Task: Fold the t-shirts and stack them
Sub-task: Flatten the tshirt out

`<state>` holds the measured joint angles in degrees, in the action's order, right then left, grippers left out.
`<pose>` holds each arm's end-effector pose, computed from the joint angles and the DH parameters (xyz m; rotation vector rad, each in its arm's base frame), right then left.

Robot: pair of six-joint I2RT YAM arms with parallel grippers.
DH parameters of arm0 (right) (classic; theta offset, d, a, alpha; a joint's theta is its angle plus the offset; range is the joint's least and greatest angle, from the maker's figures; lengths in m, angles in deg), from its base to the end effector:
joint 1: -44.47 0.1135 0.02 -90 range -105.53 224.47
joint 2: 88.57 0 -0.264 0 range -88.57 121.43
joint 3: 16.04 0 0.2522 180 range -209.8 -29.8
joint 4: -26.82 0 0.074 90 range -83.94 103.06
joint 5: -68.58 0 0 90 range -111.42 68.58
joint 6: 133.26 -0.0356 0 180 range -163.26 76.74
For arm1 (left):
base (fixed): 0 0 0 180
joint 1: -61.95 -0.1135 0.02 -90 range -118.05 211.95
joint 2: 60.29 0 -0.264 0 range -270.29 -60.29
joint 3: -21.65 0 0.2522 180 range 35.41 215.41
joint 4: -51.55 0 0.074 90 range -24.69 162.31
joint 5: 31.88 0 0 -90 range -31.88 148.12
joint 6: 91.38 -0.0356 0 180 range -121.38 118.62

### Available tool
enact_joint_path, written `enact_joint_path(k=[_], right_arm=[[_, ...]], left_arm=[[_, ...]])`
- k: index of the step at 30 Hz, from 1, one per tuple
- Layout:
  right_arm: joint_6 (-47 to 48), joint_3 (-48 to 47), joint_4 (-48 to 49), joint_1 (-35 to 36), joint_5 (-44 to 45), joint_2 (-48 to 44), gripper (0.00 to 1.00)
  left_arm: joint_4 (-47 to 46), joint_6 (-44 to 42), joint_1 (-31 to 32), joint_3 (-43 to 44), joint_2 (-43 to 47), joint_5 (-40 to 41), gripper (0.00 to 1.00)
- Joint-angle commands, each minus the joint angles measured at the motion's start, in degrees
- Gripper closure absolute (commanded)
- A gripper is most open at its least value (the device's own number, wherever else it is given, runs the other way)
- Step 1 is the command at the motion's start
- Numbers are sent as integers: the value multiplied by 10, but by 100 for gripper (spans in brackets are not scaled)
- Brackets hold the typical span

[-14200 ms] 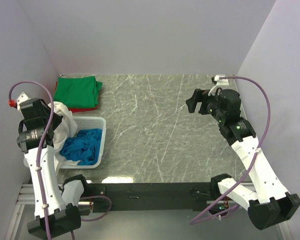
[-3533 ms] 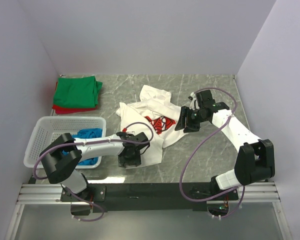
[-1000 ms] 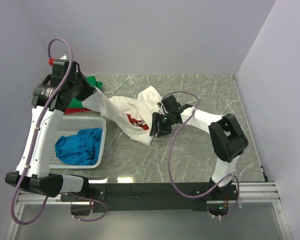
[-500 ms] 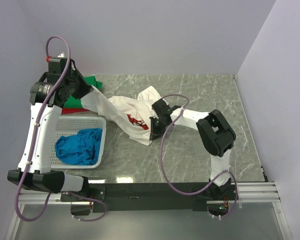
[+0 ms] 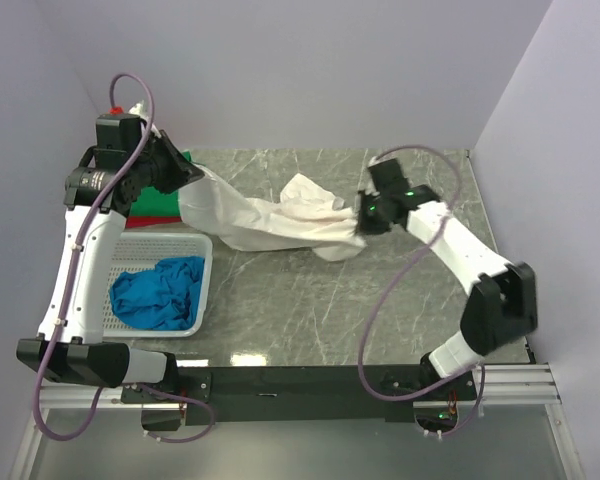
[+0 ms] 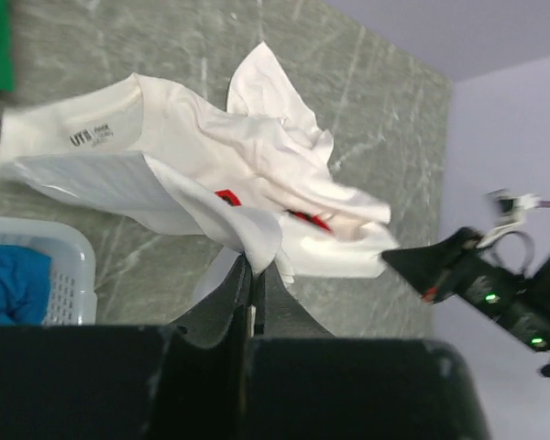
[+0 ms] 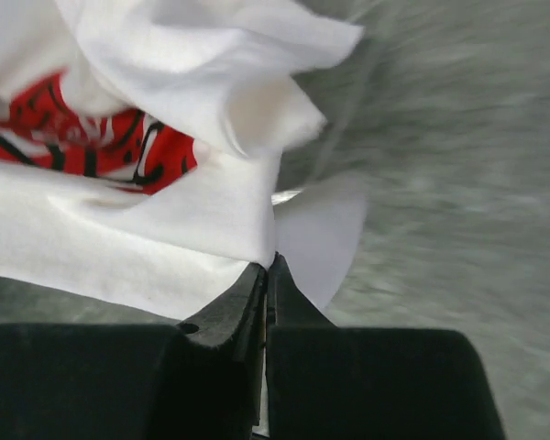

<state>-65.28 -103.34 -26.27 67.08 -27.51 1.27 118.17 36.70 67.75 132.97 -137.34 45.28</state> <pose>0.3059 0.1315 0.2760 -0.0560 2.5923 0.4320 0.2590 -0.0343 0.4546 -0.4795 2.1457 -0.6803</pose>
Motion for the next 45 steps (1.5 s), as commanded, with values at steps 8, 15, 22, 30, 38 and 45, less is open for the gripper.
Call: enact_joint_path(k=[8, 15, 22, 30, 38, 45], right_arm=[[96, -179, -141, 46, 17, 23, 100], [61, -115, -112, 115, -100, 12, 49], [65, 22, -79, 81, -44, -45, 40], [78, 154, -38, 78, -75, -105, 40], [86, 201, -2, 89, -107, -129, 39], [59, 215, 29, 123, -113, -76, 37]], left_arm=[[-10, -36, -2, -89, 70, -15, 99], [12, -18, -2, -179, 103, 62, 100], [-1, -9, -2, -205, 99, 52, 100], [15, -22, -2, -199, 90, 60, 99], [10, -19, -2, -208, 85, 52, 100], [24, -23, -2, -195, 85, 63, 99]])
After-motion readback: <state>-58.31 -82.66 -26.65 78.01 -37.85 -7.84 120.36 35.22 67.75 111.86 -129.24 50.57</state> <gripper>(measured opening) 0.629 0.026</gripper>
